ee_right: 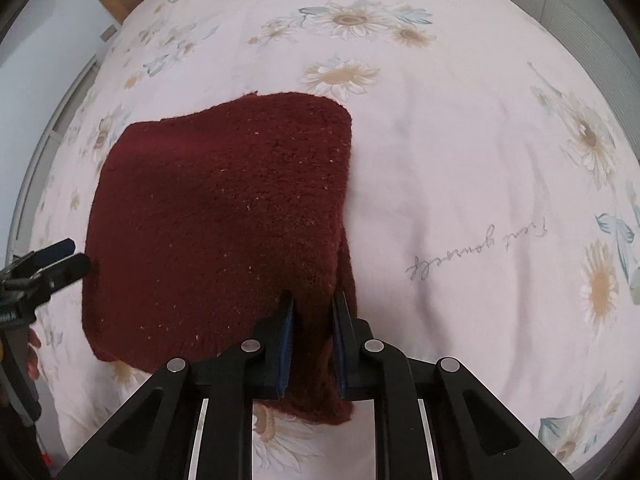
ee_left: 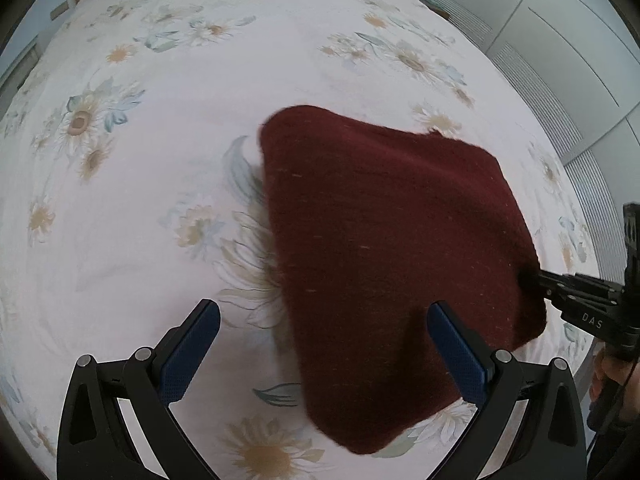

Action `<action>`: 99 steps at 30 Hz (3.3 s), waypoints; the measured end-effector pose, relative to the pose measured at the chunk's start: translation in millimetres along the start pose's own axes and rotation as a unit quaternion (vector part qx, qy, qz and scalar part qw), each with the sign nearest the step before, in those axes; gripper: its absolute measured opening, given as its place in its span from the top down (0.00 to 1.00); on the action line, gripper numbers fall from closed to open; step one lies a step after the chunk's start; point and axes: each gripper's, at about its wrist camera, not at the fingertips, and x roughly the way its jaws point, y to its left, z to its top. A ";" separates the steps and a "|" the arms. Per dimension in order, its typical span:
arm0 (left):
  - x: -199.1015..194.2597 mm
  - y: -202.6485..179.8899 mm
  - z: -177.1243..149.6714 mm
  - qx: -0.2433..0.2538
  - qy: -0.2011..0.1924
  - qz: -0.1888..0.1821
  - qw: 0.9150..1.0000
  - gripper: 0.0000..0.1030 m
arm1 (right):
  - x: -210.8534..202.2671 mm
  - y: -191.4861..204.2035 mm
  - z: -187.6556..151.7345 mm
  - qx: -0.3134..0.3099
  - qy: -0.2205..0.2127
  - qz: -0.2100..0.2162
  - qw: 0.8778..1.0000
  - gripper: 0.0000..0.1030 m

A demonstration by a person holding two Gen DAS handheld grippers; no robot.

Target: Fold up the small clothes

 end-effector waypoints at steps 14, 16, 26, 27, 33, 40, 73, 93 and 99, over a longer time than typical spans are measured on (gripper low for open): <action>48.7 2.7 -8.5 -0.002 0.021 0.042 0.999 0.01 | -14.2 11.9 16.7 0.000 -0.033 -0.012 0.999 0.19; 50.1 2.1 -7.6 -0.002 0.020 0.043 0.999 0.00 | -11.6 12.6 19.2 0.000 -0.032 -0.002 0.999 0.16; 63.3 6.6 -7.4 -0.017 0.030 0.031 0.999 0.00 | 47.8 7.4 13.5 0.018 0.003 0.031 0.999 0.01; 65.2 8.3 -8.4 -0.022 0.030 0.026 0.999 0.00 | 52.2 4.7 12.4 0.024 0.005 0.045 0.999 0.01; 72.0 10.6 -12.4 -0.022 0.022 0.020 0.999 0.00 | 65.8 -6.4 4.9 0.047 0.010 0.096 0.994 0.01; 74.8 8.9 -12.8 -0.020 0.023 -0.019 0.999 0.22 | 60.9 11.0 9.4 0.027 0.017 0.107 0.994 0.32; -41.0 124.6 -40.3 -0.017 -0.067 -0.071 0.995 0.60 | 24.2 215.2 7.9 -0.107 -0.019 0.047 0.993 0.64; -23.2 142.6 -56.5 -0.044 -0.041 0.021 0.998 0.01 | 40.9 205.8 12.3 -0.108 -0.032 -0.021 0.993 0.02; -23.5 146.6 -66.8 -0.049 -0.047 0.024 0.997 0.01 | 40.6 171.8 3.4 -0.081 -0.050 -0.014 0.995 0.01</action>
